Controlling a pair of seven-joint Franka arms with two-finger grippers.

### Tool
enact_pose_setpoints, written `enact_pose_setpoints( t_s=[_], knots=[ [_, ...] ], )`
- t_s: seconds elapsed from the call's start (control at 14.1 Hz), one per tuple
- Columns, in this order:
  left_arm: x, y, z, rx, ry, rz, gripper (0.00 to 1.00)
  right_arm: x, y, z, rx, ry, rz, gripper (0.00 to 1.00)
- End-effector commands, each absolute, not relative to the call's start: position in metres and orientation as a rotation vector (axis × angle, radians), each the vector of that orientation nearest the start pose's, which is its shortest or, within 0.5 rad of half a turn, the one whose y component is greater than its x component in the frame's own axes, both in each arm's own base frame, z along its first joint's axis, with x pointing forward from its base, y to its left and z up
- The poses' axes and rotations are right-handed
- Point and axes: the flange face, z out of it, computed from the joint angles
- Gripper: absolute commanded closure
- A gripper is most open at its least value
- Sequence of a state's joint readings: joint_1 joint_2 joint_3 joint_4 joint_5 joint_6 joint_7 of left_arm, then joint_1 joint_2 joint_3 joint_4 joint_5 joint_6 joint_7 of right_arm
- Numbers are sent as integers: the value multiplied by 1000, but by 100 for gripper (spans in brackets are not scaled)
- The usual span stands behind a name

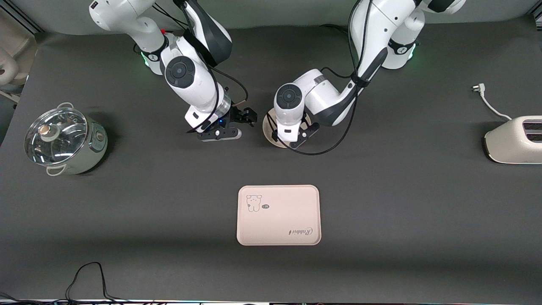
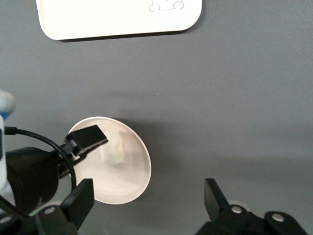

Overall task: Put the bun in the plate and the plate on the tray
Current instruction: 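Release the bun onto the plate while the right gripper reaches the plate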

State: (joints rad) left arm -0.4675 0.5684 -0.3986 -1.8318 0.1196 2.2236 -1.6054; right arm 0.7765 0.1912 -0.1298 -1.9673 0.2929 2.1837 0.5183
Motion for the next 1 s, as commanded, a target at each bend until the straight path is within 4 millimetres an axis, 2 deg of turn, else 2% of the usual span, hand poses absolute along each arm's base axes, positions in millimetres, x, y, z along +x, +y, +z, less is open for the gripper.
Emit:
enact_pose_setpoints(
  t_s=[0.0,0.21,0.36,0.43,0.64,0.71,0.78,0.93],
  knots=[
    [454,-423,278,-2823,-973,207,0,458,381,368,-2922,83,94,0],
    [504,-351,326,-2859,-884,195,0,430,401,328,-2919,86,17,0],
    [536,-298,351,-2906,-858,170,0,426,410,301,-2936,89,11,0],
    [547,-272,365,-2923,-823,164,0,418,421,286,-2942,65,2,0],
    [567,-206,409,-2962,-763,96,0,390,454,233,-2946,78,-72,0],
    [568,-192,425,-2977,-726,60,0,386,456,218,-2954,75,-79,0],
    [570,-181,437,-2992,-683,34,0,385,458,210,-2964,71,-74,0],
    [576,-144,458,-3008,-644,-13,0,382,458,201,-2977,65,-61,0]
  ],
)
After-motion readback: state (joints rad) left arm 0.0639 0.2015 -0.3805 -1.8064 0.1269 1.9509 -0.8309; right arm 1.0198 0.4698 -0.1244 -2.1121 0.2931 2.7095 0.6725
